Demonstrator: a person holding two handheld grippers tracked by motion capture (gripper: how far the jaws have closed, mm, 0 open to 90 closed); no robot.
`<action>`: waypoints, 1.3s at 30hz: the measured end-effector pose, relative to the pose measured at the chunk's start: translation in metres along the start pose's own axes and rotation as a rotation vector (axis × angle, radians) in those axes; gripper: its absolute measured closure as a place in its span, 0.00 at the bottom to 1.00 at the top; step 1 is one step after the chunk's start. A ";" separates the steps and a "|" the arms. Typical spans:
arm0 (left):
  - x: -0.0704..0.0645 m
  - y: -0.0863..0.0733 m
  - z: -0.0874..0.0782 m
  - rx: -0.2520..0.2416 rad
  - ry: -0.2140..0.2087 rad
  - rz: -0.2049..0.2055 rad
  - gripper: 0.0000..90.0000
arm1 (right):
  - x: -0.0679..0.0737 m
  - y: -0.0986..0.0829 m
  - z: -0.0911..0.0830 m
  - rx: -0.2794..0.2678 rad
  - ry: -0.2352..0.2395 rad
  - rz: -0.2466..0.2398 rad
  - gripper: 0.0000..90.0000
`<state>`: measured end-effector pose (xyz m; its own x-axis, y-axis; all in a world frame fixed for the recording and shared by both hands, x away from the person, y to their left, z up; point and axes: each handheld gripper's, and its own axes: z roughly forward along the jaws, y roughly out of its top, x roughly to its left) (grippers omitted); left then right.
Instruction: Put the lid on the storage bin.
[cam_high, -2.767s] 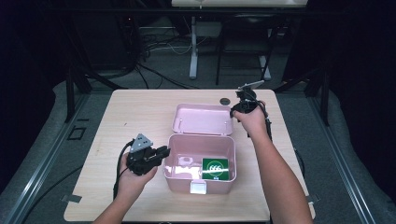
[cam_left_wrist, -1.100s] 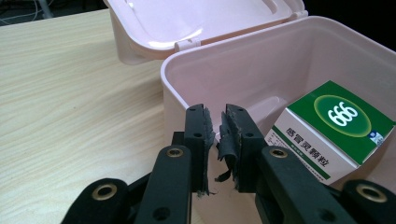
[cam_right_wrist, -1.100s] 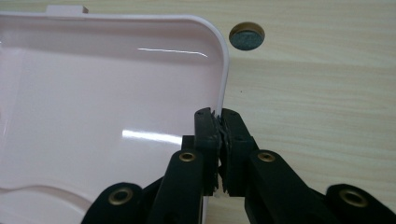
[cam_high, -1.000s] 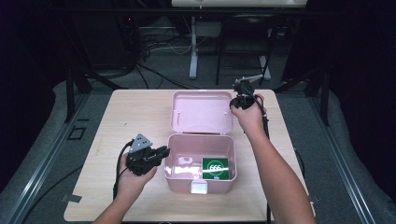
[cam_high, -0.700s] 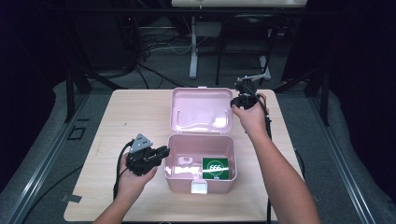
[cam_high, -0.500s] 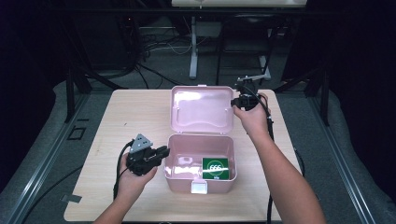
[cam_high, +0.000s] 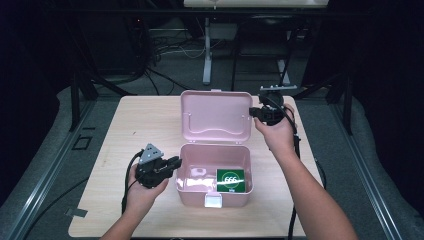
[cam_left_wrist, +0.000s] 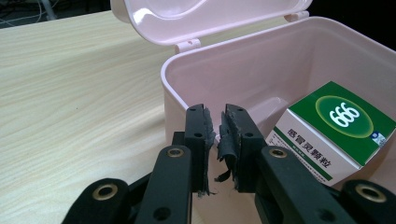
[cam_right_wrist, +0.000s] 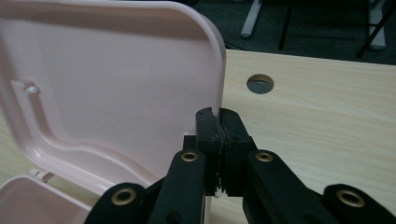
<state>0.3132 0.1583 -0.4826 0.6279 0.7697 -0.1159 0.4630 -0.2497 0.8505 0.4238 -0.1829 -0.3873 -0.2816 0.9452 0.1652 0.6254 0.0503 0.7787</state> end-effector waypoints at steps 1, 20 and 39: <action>0.000 0.000 0.000 -0.001 0.000 0.000 0.89 | 0.000 -0.002 -0.003 -0.010 0.004 -0.002 0.98; 0.000 0.000 -0.001 0.003 -0.001 -0.006 0.89 | 0.013 -0.029 -0.039 -0.120 0.016 -0.103 0.98; -0.001 0.002 -0.003 -0.010 -0.005 -0.009 0.87 | 0.024 -0.060 -0.057 -0.225 -0.016 -0.162 0.97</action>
<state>0.3117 0.1592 -0.4795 0.6269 0.7688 -0.1260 0.4624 -0.2370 0.8544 0.3381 -0.1812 -0.3958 -0.3527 0.9355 0.0193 0.3954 0.1304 0.9092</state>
